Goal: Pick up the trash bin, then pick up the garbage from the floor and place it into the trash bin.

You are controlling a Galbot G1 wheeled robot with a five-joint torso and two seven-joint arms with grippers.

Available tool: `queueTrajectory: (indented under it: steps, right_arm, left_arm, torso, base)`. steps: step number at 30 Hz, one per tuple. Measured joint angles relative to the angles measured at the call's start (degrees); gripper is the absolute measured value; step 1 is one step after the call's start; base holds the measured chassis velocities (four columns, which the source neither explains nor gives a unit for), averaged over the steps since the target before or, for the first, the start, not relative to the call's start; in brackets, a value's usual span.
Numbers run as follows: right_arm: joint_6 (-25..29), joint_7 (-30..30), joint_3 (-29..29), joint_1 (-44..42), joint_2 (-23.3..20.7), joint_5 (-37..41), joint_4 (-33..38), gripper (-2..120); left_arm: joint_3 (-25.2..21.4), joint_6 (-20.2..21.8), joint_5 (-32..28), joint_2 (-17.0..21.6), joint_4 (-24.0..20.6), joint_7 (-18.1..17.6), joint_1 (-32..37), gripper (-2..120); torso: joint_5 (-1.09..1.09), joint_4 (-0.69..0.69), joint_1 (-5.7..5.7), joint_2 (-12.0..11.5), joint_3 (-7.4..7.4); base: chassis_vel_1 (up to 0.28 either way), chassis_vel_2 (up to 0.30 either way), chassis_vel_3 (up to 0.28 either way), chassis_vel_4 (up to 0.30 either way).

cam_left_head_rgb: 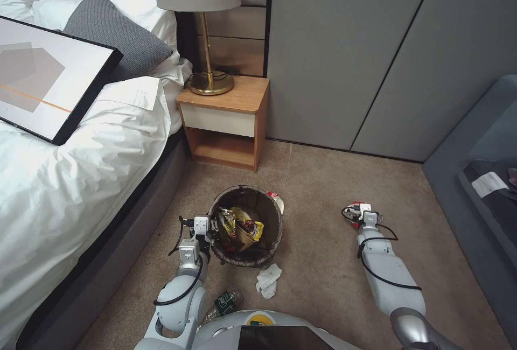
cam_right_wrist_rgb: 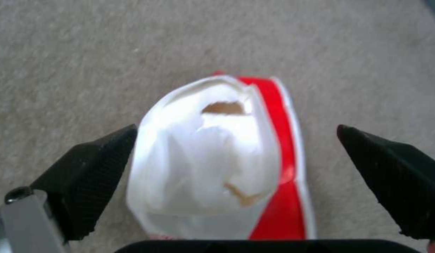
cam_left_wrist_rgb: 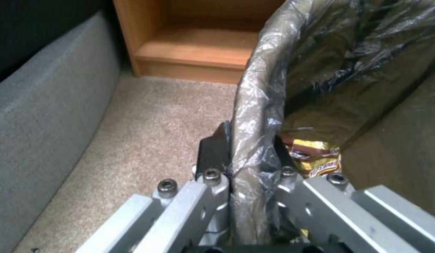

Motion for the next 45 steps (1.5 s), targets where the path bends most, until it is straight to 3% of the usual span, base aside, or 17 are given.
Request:
queueTrajectory:
  steps: [10,17,19,21,25,30,38,45]
  right_arm:
    - [-0.6,-2.4,-0.5,1.3,0.4,1.6,-3.4,100]
    - [0.1,-2.6,-0.4,1.1,0.5,1.6,-4.1,75]
    - [0.1,-2.6,-0.4,1.1,0.5,1.6,-4.1,75]
    - [0.7,-2.6,-0.2,0.8,0.5,1.5,-4.1,57]
    - [0.9,-2.7,-0.2,0.7,0.4,1.4,-4.0,49]
    - [1.3,-2.8,-0.2,0.6,0.3,1.4,-3.5,25]
    - [1.9,-2.7,0.0,-0.2,0.7,1.3,-2.6,8]
    - [2.4,-2.5,0.0,-0.8,0.9,1.3,-2.0,7]
  left_arm:
    - [-0.1,0.0,0.1,-0.1,-0.1,0.0,0.2,5]
    - [0.0,0.0,0.1,-0.1,-0.1,-0.1,0.1,5]
    - [0.0,0.0,0.1,-0.1,-0.1,-0.1,0.1,5]
    - [0.0,0.0,0.1,-0.1,-0.1,-0.1,0.1,5]
    - [0.0,0.0,0.1,-0.1,-0.1,-0.1,0.1,5]
    - [0.0,0.0,0.1,-0.1,0.0,-0.1,0.0,5]
    - [0.0,0.0,0.0,-0.1,0.1,0.0,-0.1,5]
    - [0.0,-0.1,0.0,-0.1,0.1,0.0,0.0,5]
  torso:
    - [0.0,0.0,0.0,0.0,0.0]
    - [-0.01,0.0,0.0,0.0,0.0]
    - [0.0,0.0,0.0,0.0,0.0]
    - [-0.02,0.0,0.0,0.0,0.0]
    - [-0.01,0.0,0.0,0.0,0.0]
    - [0.0,0.01,0.0,0.0,0.0]
    - [0.0,-0.01,0.0,0.0,0.0]
    - [0.0,-0.01,0.0,0.0,0.0]
  base:
    - [0.0,0.0,0.0,0.0]
    - [0.0,0.0,0.0,0.0]
    - [0.0,0.0,0.0,0.0]
    - [0.0,0.0,0.0,0.0]
    - [0.0,0.0,0.0,0.0]
    - [0.0,0.0,0.0,0.0]
    - [0.0,0.0,0.0,0.0]
    - [0.0,0.0,0.0,0.0]
